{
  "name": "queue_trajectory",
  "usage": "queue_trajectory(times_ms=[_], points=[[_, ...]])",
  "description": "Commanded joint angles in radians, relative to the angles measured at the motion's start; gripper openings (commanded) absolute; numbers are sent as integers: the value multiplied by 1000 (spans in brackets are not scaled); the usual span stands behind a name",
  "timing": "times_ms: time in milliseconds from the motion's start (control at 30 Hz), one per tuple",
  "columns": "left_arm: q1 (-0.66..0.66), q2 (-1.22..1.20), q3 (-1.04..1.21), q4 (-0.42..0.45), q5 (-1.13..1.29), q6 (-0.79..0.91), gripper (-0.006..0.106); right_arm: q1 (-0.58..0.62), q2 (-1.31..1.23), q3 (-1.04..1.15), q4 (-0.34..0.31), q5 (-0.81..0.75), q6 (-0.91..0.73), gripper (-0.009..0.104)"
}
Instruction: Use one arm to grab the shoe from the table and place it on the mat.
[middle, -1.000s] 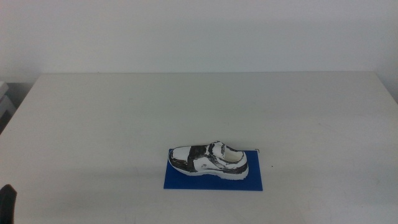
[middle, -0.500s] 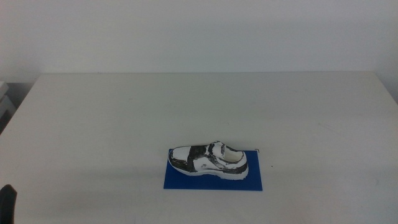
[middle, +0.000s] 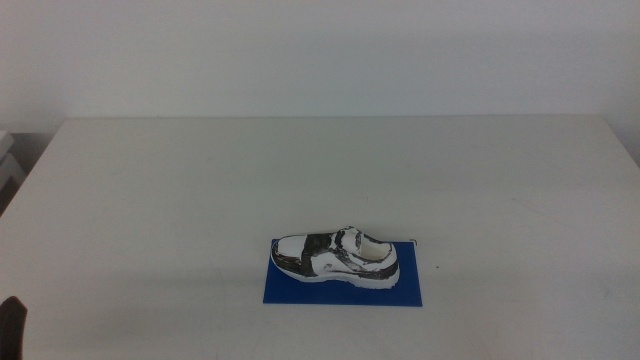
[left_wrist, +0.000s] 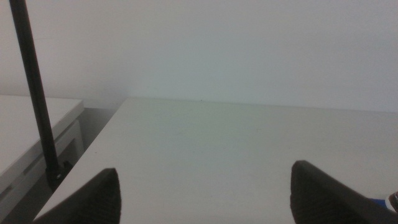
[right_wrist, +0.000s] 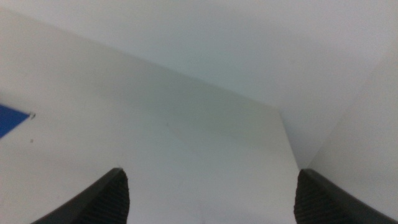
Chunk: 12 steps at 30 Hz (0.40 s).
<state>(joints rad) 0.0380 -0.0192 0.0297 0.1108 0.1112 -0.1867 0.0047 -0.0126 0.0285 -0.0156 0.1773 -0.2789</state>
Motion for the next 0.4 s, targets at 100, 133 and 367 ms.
queue_trajectory(times_ms=[100, 133, 367], points=[[-5, -1, 5, -3, -79, -3, 94, -6, -24, 5, 1, -102, -10, 78], [-5, -1, 5, -3, -79, -3, 94, -6, -24, 5, 1, -102, -10, 78], [-5, -1, 5, -3, -79, -3, 94, -6, -24, 5, 23, -99, -10, 78]])
